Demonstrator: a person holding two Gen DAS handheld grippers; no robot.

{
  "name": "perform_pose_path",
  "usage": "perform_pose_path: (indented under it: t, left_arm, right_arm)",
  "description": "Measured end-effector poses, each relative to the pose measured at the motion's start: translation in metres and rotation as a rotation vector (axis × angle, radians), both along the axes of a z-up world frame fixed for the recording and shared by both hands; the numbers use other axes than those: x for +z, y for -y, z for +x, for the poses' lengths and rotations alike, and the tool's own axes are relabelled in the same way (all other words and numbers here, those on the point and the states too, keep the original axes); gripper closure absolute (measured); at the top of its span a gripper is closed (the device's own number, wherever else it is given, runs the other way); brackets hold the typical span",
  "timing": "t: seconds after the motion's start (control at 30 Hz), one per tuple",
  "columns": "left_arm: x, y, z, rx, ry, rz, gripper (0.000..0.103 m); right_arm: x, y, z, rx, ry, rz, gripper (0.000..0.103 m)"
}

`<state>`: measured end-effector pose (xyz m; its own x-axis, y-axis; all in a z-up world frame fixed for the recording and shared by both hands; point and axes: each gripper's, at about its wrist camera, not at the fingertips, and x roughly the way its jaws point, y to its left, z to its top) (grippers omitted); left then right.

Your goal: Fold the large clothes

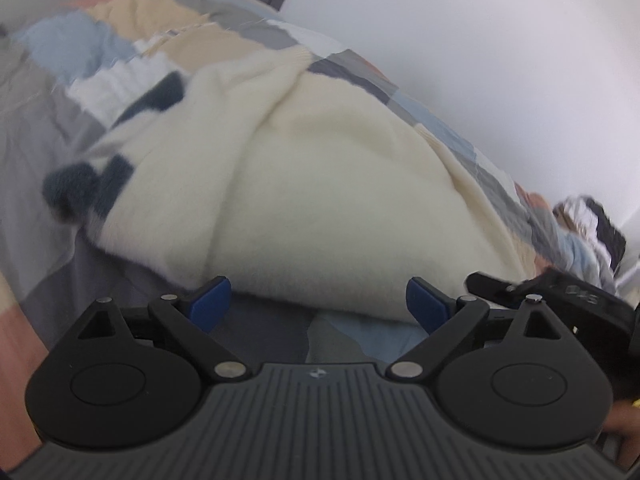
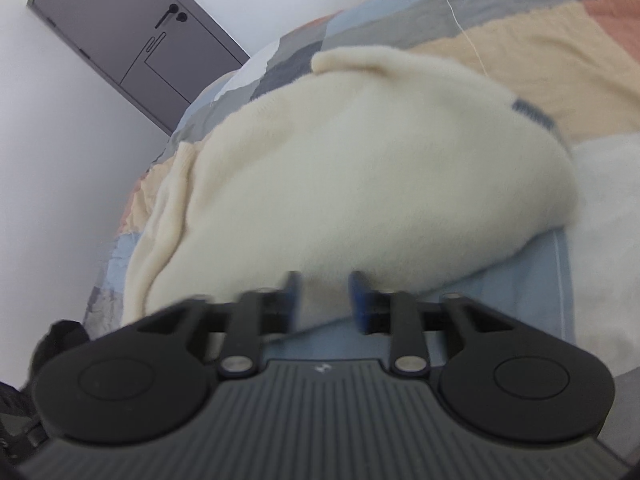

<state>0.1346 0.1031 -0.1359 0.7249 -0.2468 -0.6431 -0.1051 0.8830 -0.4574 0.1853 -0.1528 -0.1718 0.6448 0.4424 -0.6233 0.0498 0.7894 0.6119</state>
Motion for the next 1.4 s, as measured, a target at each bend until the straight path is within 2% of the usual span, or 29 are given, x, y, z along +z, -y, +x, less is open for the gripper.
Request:
perform_pose_path:
  t: [0.03, 0.13, 0.3, 0.5, 0.7, 0.87, 1.0, 1.2, 1.27, 1.4]
  left_arm:
    - [-0.001, -0.002, 0.002, 0.014, -0.009, -0.002, 0.007]
    - [-0.005, -0.011, 0.003, 0.053, -0.026, -0.045, 0.007]
    - [-0.02, -0.031, 0.011, 0.089, -0.069, -0.216, 0.007]
    - [-0.053, -0.057, 0.019, 0.155, -0.153, -0.475, 0.007]
    - [-0.064, -0.071, 0.017, 0.206, -0.136, -0.626, 0.007]
    - [-0.066, -0.074, 0.017, 0.225, -0.144, -0.667, 0.007]
    - [-0.067, -0.073, 0.021, 0.209, -0.158, -0.678, 0.007]
    - [-0.073, -0.079, 0.022, 0.249, -0.144, -0.731, 0.007]
    - [-0.077, -0.082, 0.017, 0.278, -0.131, -0.755, 0.007]
    - [-0.082, -0.087, 0.03, 0.338, -0.134, -0.751, 0.011]
  right_arm:
    - [-0.003, 0.001, 0.0, -0.01, -0.011, 0.033, 0.018]
    - [-0.015, 0.0, 0.005, 0.004, -0.06, 0.125, 0.019]
    - [-0.033, -0.001, 0.019, -0.027, -0.096, 0.227, 0.018]
    - [-0.05, 0.001, 0.035, -0.077, -0.168, 0.357, 0.017]
    - [-0.057, -0.001, 0.027, -0.067, -0.194, 0.44, 0.018]
    - [-0.064, -0.014, 0.023, 0.007, -0.268, 0.529, 0.019]
    - [-0.064, -0.016, 0.027, 0.0, -0.267, 0.519, 0.02]
    - [-0.064, 0.013, 0.04, -0.12, -0.223, 0.623, 0.017]
    - [-0.063, 0.018, 0.039, -0.124, -0.203, 0.675, 0.017]
    - [-0.049, 0.018, 0.032, -0.086, -0.091, 0.688, 0.016]
